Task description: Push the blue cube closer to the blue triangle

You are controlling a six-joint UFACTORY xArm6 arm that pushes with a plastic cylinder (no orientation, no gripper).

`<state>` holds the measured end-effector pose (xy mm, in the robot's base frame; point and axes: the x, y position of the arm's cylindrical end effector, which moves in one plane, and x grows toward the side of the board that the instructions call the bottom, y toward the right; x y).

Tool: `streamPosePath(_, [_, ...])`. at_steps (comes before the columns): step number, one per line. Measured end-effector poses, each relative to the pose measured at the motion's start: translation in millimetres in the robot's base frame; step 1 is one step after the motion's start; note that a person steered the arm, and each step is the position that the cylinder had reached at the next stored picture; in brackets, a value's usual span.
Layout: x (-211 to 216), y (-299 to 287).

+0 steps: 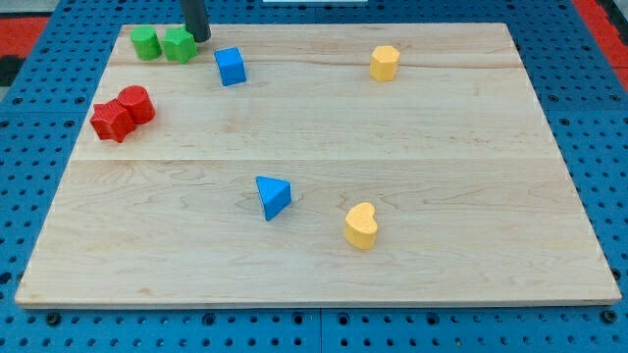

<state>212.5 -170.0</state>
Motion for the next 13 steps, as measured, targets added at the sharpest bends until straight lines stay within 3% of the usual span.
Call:
streamPosePath(1, [-21,-26])
streamPosePath(3, [-7,56])
streamPosePath(5, [-7,64])
streamPosePath(8, [32,41])
streamPosePath(9, [72,42])
streamPosePath(11, [141,75])
streamPosePath(13, [157,94])
